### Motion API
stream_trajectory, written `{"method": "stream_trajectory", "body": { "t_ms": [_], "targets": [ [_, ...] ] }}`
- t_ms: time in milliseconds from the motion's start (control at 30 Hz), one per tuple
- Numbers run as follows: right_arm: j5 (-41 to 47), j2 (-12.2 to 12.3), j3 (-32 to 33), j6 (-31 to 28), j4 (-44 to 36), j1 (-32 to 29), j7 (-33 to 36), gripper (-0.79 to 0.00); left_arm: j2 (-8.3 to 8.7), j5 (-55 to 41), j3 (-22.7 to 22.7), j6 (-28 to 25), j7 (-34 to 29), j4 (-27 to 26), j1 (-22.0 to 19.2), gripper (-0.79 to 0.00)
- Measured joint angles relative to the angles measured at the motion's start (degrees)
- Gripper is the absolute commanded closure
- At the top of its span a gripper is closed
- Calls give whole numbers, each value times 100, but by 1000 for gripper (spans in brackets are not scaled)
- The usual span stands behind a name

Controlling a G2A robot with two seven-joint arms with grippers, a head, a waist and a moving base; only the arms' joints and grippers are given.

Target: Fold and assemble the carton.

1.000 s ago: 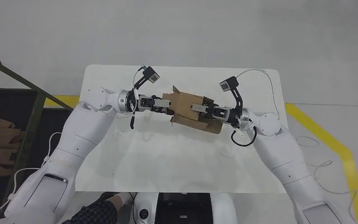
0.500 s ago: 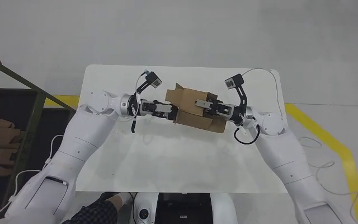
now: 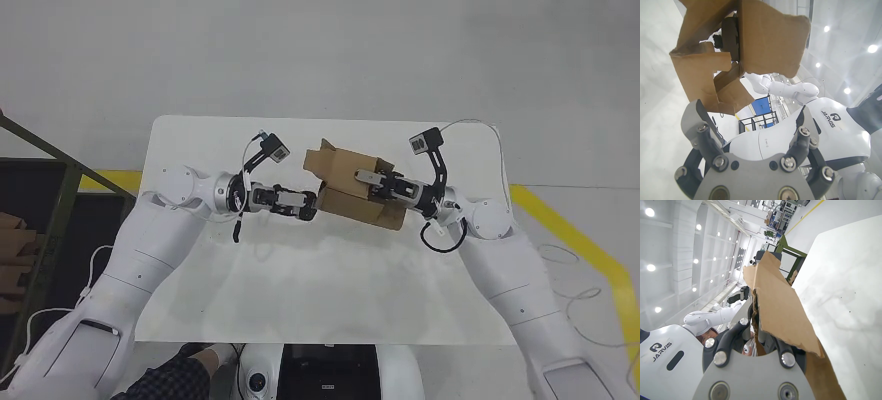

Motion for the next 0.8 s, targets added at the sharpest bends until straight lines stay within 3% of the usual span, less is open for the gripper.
{"method": "stream_trajectory", "body": {
  "t_ms": [800],
  "targets": [
    [68,-34,-127,-23,-205,-165,209,0,-80,-210,-7,0,0,156,-182,-785]
  ]
}}
